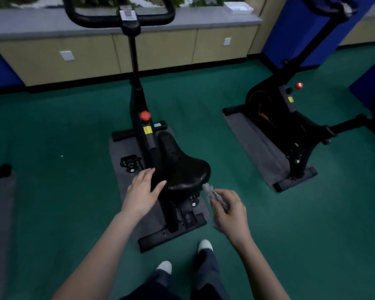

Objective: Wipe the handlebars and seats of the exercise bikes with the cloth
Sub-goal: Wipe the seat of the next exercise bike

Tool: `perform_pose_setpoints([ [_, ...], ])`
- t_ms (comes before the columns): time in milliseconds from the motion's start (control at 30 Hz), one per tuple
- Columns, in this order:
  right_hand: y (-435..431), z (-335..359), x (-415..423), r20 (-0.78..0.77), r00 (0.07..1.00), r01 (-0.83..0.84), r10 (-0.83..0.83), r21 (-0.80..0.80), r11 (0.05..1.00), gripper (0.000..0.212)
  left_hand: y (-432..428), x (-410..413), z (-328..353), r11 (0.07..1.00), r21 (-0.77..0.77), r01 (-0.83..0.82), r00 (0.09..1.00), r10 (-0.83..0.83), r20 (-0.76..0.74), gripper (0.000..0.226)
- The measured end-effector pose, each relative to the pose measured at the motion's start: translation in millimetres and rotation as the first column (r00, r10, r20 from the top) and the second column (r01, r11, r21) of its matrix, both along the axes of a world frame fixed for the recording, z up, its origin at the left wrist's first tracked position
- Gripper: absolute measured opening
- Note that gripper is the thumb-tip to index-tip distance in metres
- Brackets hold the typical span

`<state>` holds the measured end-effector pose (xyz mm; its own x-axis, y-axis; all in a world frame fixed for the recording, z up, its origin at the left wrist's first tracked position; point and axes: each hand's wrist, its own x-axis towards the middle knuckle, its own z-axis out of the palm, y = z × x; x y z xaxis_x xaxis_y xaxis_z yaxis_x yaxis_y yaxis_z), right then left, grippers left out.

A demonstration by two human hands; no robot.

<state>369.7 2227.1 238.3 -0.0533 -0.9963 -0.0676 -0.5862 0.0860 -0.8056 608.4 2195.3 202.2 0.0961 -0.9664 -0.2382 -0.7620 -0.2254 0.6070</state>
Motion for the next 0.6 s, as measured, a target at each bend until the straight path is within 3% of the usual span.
perform_pose_setpoints([
  [200,-92.3,-4.5,-2.4,0.04,0.974,-0.223,0.224,-0.025,0.974,0.016,-19.2,-19.8,-7.7,0.984,0.008,-0.177,0.981,0.177,-0.08,0.065],
  [333,-145.4,-8.3,-1.6,0.015,0.905,-0.425,0.426,-0.048,0.904,0.018,-18.1,-41.7,-14.4,0.927,0.02,-0.375,0.911,0.372,-0.177,0.063],
  [500,-195.7,-8.7,29.0,-0.041,0.778,-0.626,0.627,-0.132,0.768,0.019,-20.5,-61.6,-17.2,0.838,0.052,-0.543,0.803,0.536,-0.261,0.065],
  [600,-211.4,-12.4,65.3,-0.104,0.655,-0.753,0.748,-0.174,0.635,0.016,-22.3,-67.1,-19.8,0.794,0.046,-0.606,0.756,0.593,-0.277,0.059],
])
